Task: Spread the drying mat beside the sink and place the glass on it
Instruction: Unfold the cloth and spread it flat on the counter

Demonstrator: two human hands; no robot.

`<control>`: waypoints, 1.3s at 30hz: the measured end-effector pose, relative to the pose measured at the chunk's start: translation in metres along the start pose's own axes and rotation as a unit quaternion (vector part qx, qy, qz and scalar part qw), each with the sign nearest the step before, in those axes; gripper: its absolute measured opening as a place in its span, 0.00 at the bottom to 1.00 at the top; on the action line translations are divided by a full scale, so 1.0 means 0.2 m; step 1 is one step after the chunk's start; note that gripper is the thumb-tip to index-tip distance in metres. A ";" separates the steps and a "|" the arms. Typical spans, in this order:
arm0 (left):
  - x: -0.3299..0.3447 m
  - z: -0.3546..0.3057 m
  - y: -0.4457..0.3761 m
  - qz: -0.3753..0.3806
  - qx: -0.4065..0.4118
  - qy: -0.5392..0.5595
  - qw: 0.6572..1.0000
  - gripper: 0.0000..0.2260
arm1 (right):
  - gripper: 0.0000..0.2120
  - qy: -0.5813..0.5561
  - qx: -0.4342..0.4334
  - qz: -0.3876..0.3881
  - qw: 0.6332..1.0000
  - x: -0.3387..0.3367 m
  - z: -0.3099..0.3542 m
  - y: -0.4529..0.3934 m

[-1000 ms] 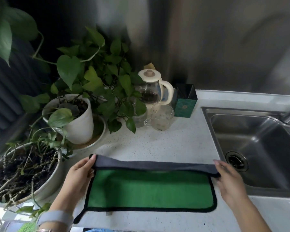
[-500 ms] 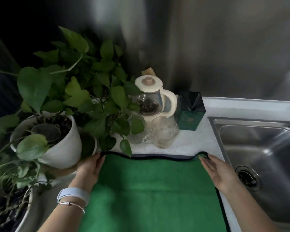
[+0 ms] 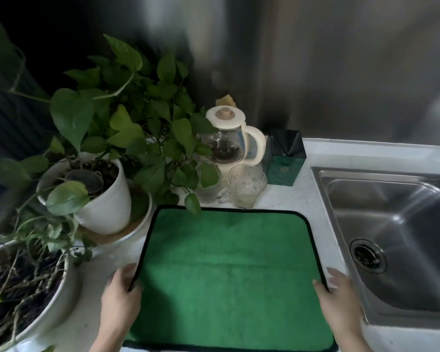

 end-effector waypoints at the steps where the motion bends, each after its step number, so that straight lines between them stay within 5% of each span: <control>1: -0.01 0.02 0.03 -0.009 0.002 -0.001 1.000 0.14 | 0.22 0.006 -0.003 -0.001 1.000 0.00 -0.03 0.04; 5: -0.01 0.05 0.12 -0.004 0.008 -0.044 0.999 0.08 | 0.19 0.043 -0.043 0.012 0.998 0.02 -0.07 0.14; 19: -0.01 0.08 0.32 -0.003 0.051 -0.053 0.997 0.11 | 0.10 0.127 -0.112 -0.044 0.985 -0.06 -0.13 0.30; 22: 0.00 0.06 0.38 -0.008 0.085 -0.122 0.989 0.12 | 0.10 0.172 -0.109 -0.075 0.976 -0.08 -0.13 0.37; 26: 0.14 -0.04 0.48 -0.022 0.186 -0.267 0.945 0.18 | 0.18 0.309 -0.163 -0.045 0.936 0.08 -0.08 0.50; 29: 0.31 0.02 0.49 0.080 0.145 -0.284 0.944 0.32 | 0.29 0.344 -0.158 0.083 0.922 0.28 -0.18 0.53; 32: 0.36 0.11 0.49 0.110 0.116 -0.352 0.922 0.40 | 0.31 0.391 -0.113 0.110 0.907 0.30 -0.28 0.53; 39: 0.39 0.11 0.52 0.139 0.093 -0.366 0.916 0.29 | 0.39 0.420 -0.085 0.116 0.896 0.30 -0.26 0.58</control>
Point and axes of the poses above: each hand's wrist, its own y-axis away from the middle knuckle, its own x-axis out of the palm, z = x × y, the point moved 10 cm from there along -y, towards the middle knuckle, and after that the axes turned 15 degrees about z, right-handed, at the moved point
